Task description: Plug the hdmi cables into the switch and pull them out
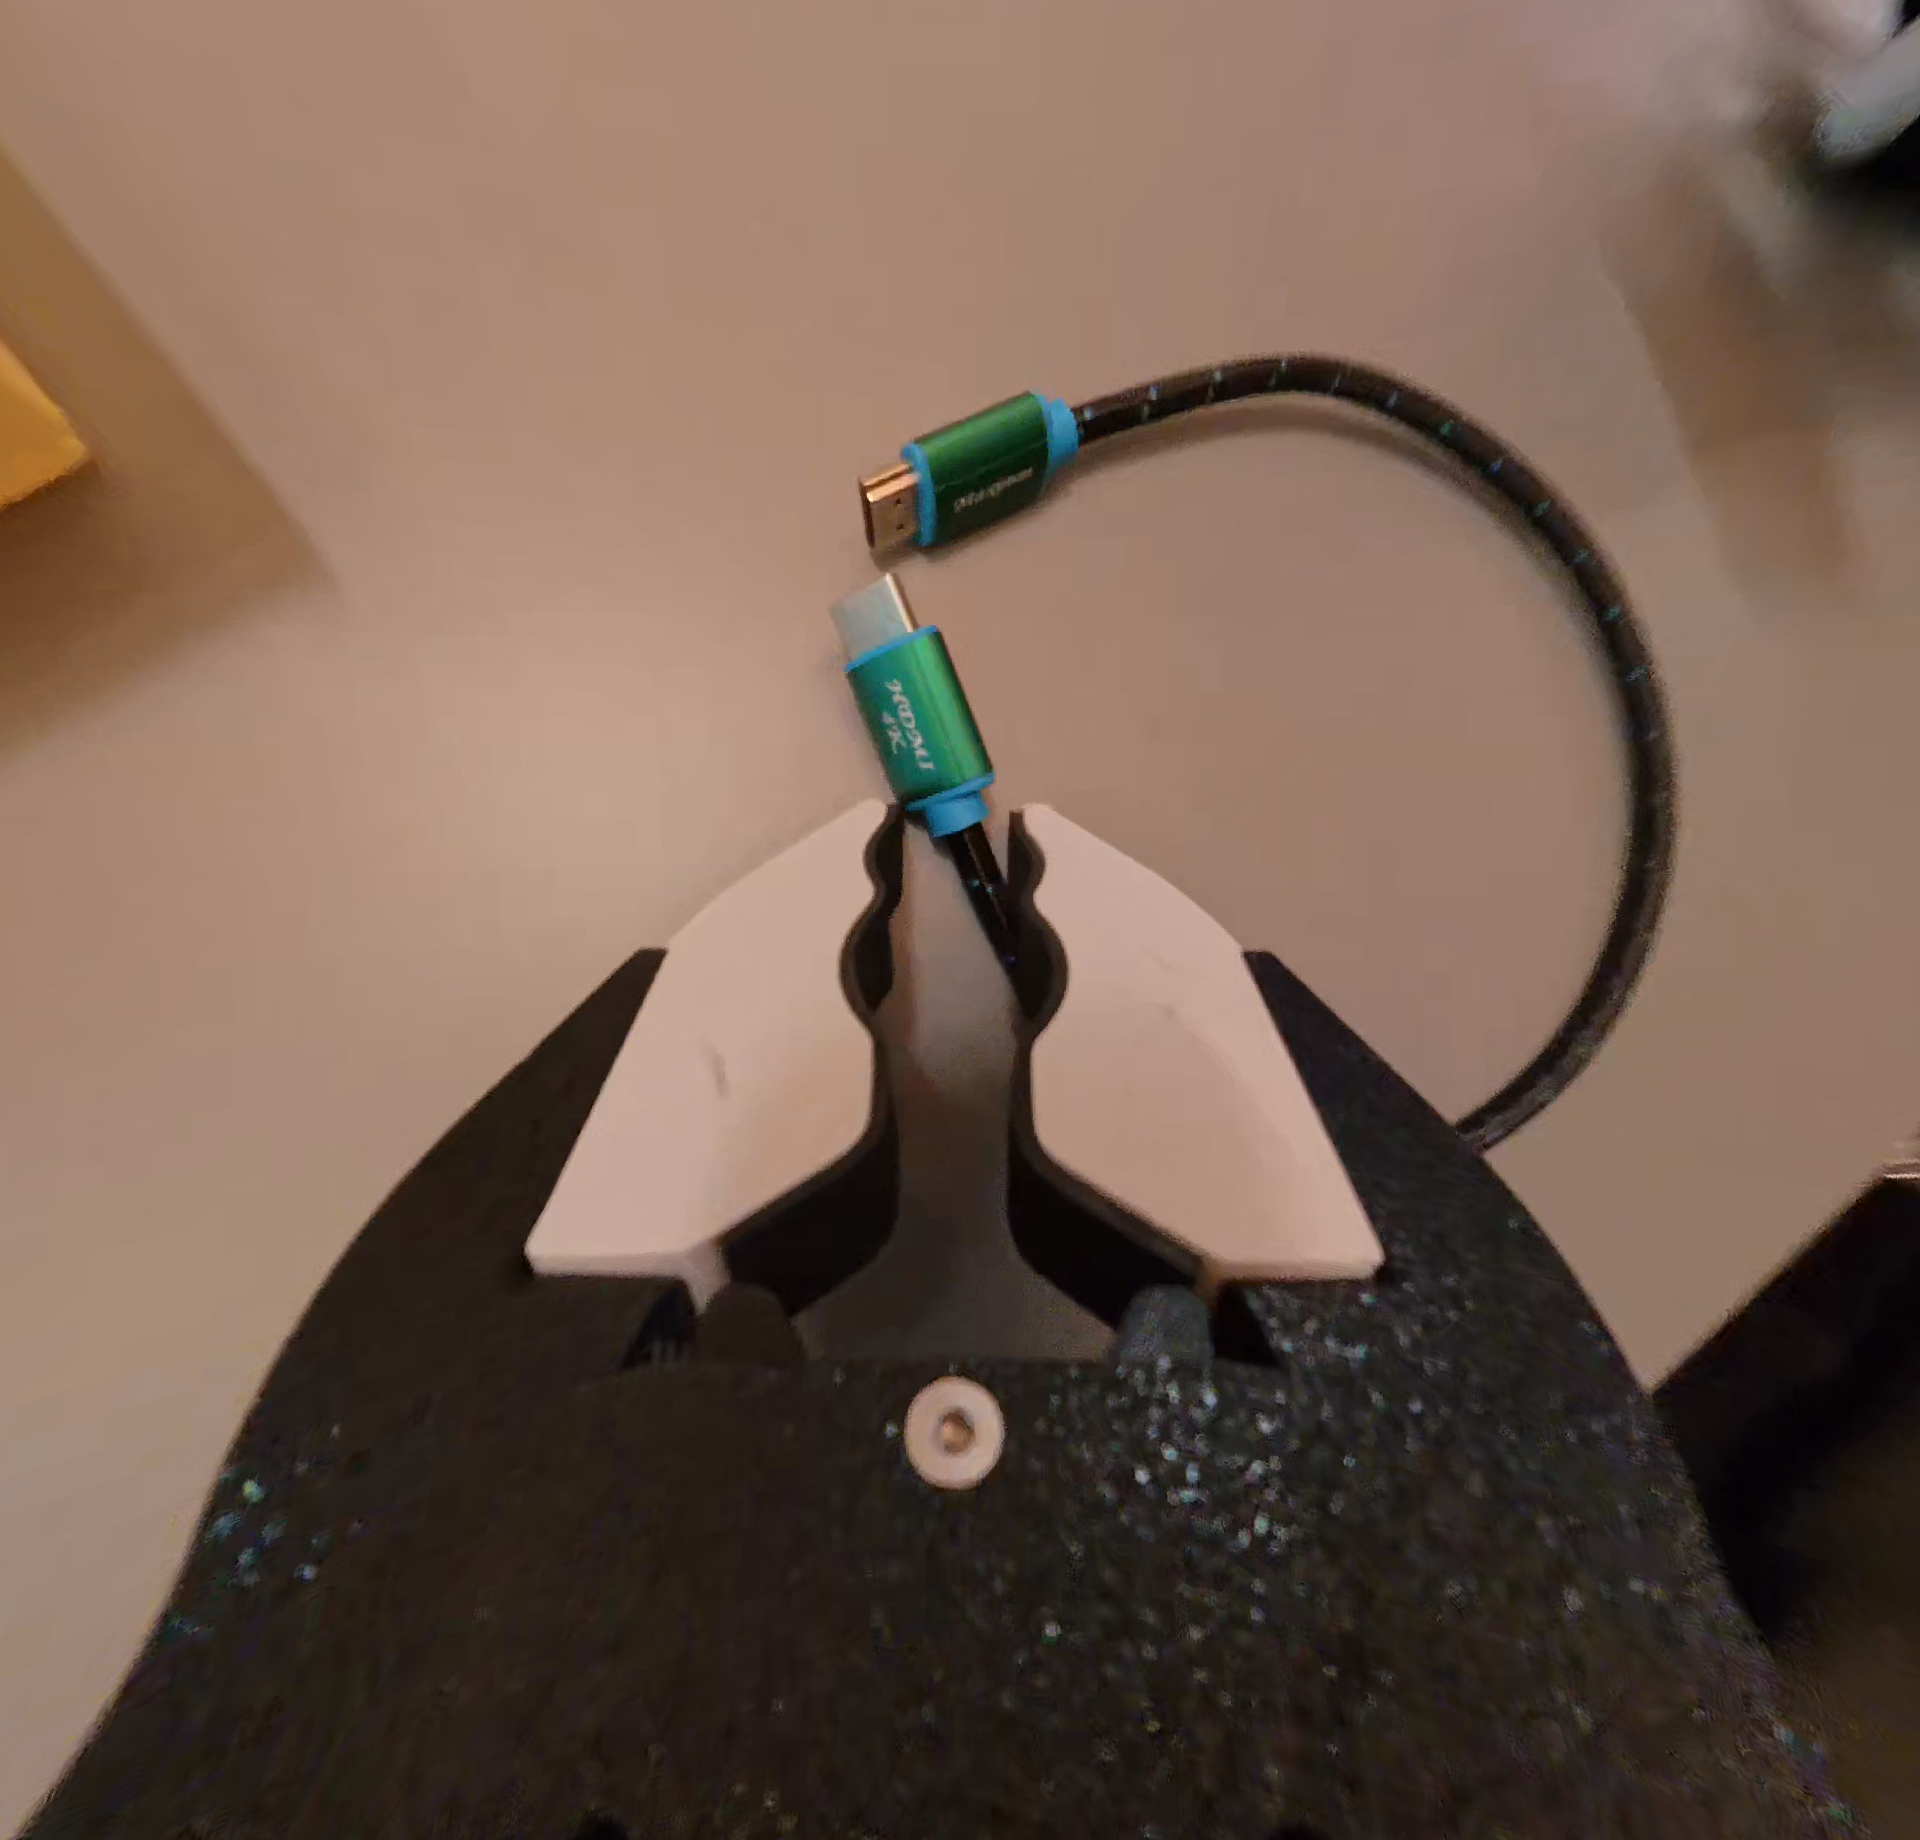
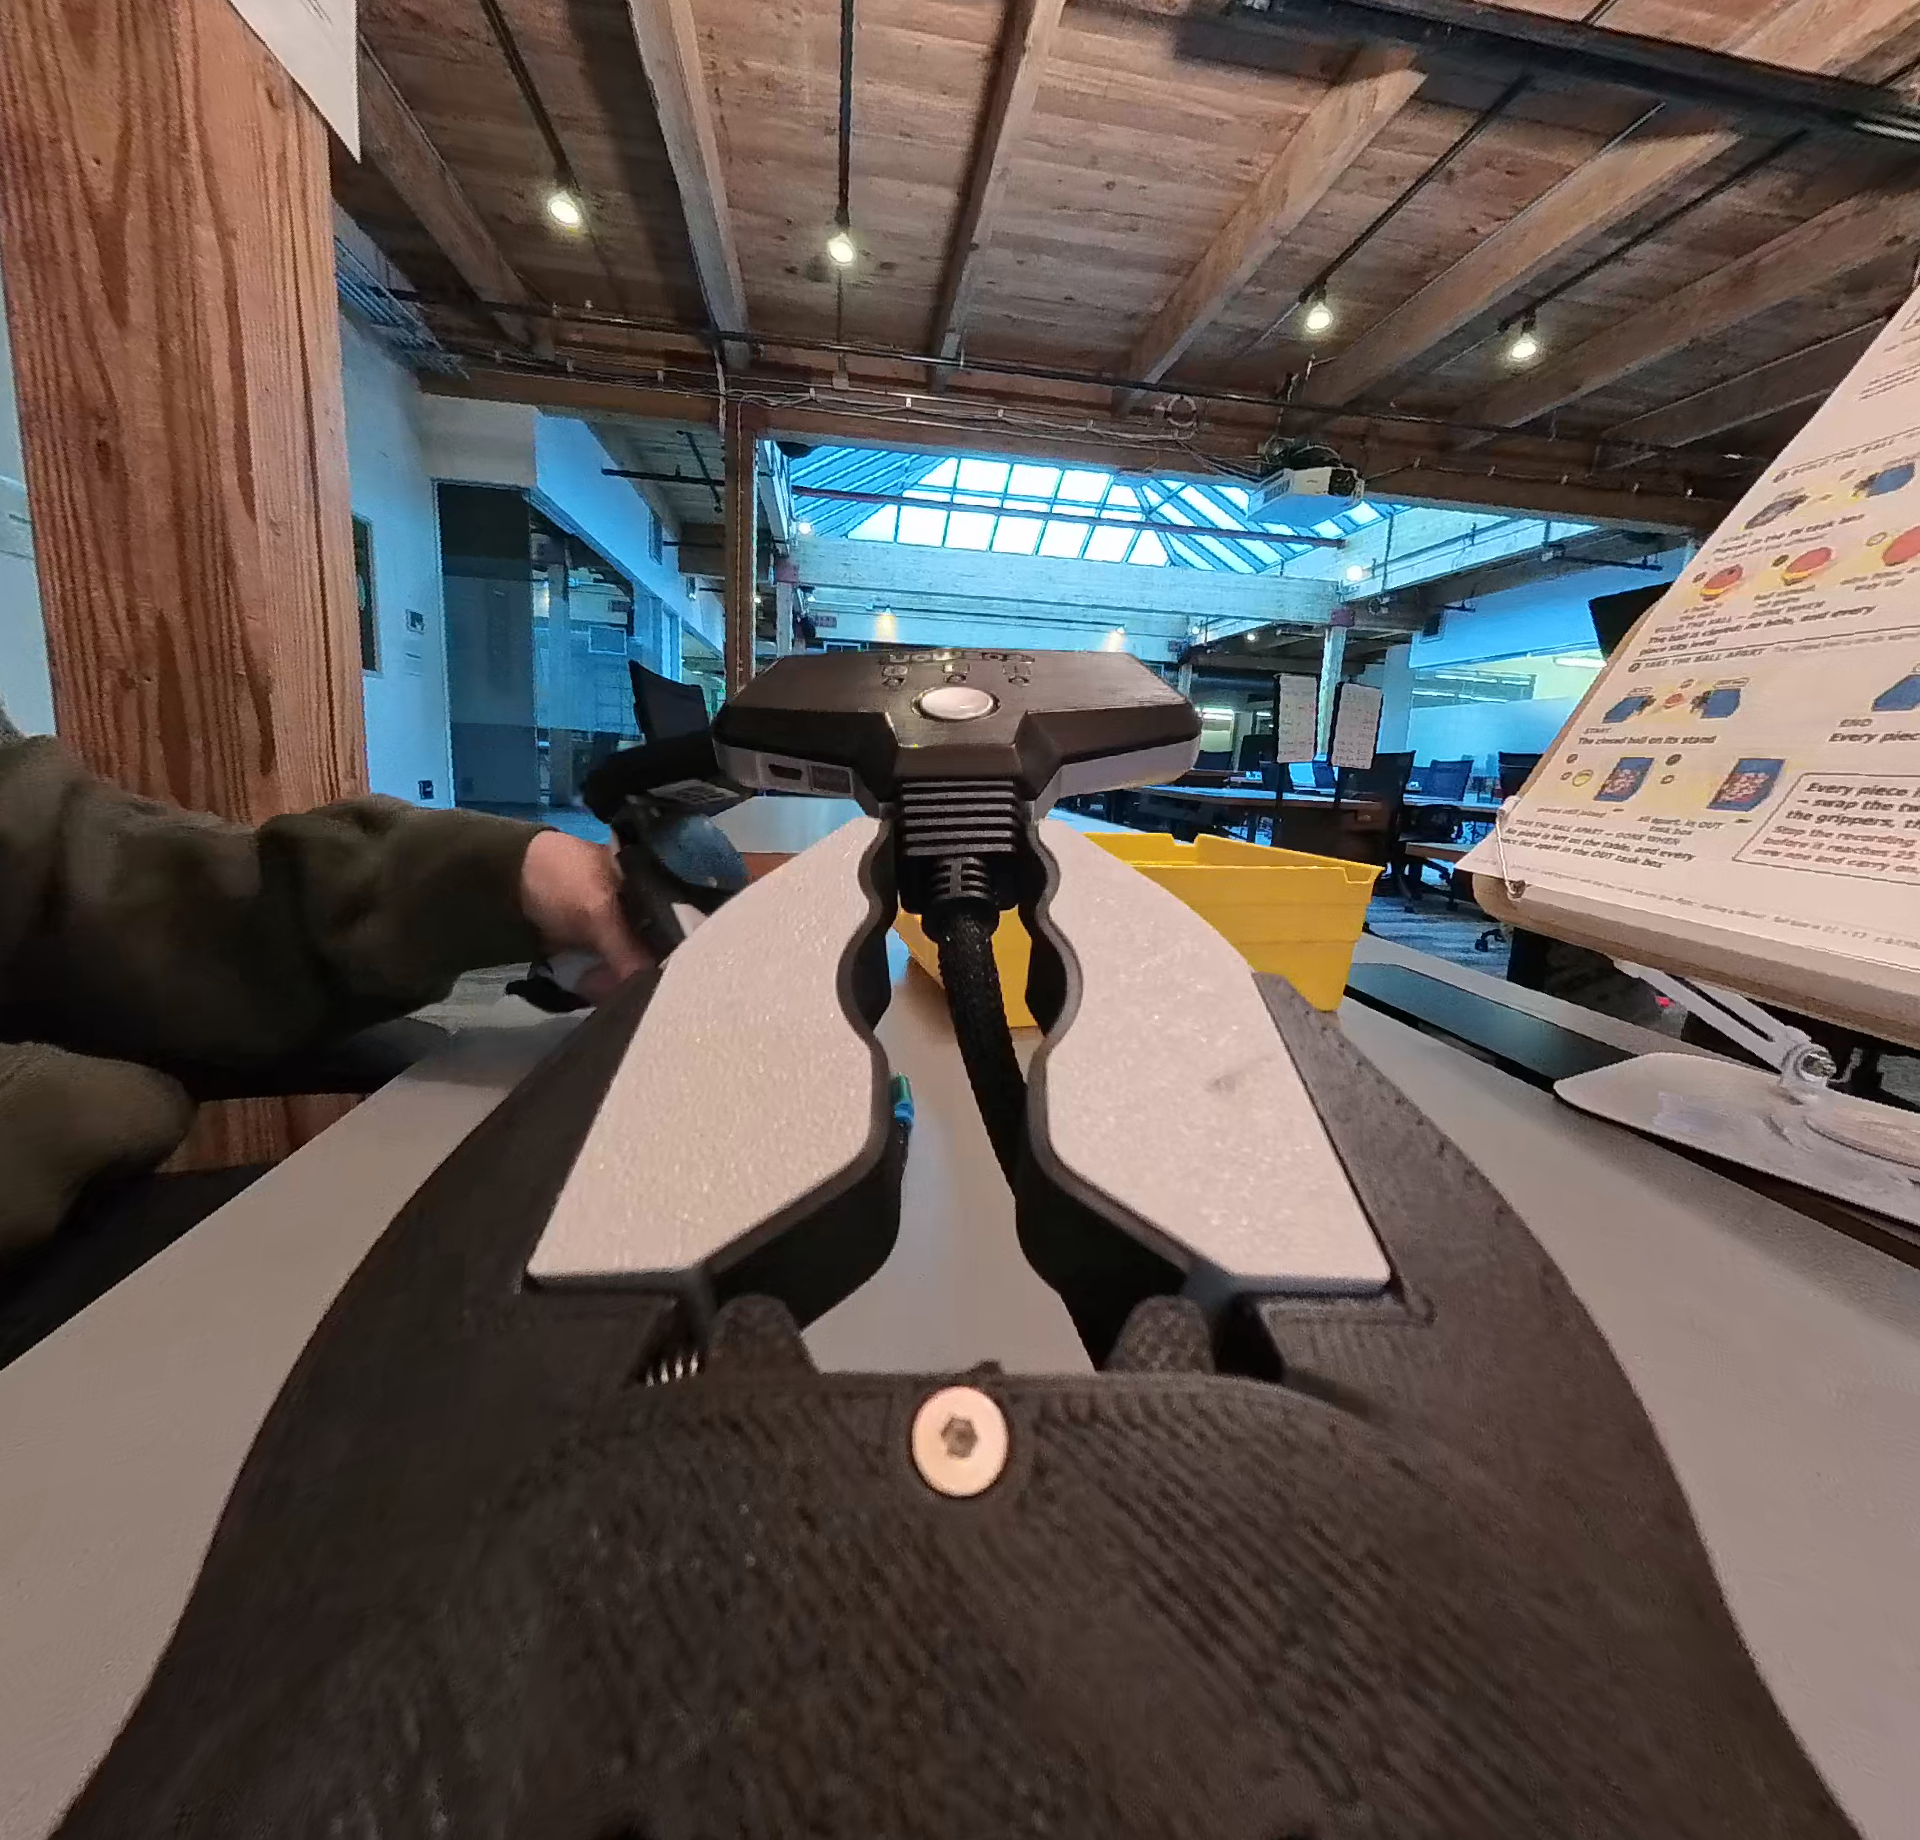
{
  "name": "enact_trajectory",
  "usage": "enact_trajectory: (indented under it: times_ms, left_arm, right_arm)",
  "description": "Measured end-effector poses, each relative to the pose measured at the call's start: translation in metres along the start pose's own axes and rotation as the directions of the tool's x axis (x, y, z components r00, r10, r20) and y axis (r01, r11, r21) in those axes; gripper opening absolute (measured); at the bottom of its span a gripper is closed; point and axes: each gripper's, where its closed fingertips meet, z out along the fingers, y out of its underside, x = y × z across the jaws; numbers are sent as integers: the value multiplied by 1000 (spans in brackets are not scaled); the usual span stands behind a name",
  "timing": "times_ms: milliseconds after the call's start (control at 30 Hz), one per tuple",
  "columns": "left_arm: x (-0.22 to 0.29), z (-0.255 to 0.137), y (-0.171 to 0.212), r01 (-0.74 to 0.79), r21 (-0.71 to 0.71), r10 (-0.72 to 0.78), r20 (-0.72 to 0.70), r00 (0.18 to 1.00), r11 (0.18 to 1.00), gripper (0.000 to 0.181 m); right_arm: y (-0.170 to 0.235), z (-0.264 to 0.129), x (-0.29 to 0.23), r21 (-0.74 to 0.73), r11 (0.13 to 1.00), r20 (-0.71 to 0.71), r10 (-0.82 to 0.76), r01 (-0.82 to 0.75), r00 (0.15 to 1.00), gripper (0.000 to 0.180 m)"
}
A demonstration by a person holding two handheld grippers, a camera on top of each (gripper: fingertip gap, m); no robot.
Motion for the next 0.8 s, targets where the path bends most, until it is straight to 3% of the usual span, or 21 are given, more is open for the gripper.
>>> enact_trajectory:
  times_ms: [233,400,633,800]
  left_arm:
    - [12,7,-24,246,38,-228,-263,937,968,38]
    - [12,13,-30,272,-45,-271,-334,903,961,33]
    - [13,27,-34,73,-25,-76,-156,985,997,20]
    - [32,28,-44,-277,90,287,-119,951,957,19]
  right_arm:
    - [1,0,-1,-3,1000,4,-2,2,1000,22]
    - [1,0,-1,-7,1000,6,1,-1,1000,22]
    - [3,1,-1,-16,1000,7,1,-1,1000,22]
    - [2,0,-1,-12,1000,7,1,-1,1000,22]
